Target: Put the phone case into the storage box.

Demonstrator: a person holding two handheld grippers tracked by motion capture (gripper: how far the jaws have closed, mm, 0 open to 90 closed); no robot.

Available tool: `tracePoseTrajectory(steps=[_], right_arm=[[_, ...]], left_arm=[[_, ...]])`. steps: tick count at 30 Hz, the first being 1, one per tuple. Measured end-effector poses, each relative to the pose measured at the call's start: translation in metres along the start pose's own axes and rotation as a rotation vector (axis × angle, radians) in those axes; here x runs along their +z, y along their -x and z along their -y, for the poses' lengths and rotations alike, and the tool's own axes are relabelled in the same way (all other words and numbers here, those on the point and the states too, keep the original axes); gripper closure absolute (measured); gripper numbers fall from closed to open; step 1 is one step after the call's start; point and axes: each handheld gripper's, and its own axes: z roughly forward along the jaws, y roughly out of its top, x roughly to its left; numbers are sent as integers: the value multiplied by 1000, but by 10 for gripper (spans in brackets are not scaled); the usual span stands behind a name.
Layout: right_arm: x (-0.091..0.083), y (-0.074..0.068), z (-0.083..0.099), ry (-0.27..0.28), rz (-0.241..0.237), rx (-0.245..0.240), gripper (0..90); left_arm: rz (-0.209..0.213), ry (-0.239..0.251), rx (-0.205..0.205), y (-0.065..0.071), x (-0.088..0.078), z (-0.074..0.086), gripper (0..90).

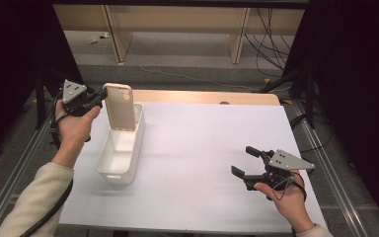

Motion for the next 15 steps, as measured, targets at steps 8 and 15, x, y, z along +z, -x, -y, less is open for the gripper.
tracePoseTrajectory(steps=[8, 15], right_arm=[[0, 0, 0, 1, -1, -1, 162], [2, 2, 0, 29, -7, -21, 162]], left_arm=[[-6, 0, -6, -2, 5, 1, 865], [-7, -1, -3, -2, 9, 0, 865]])
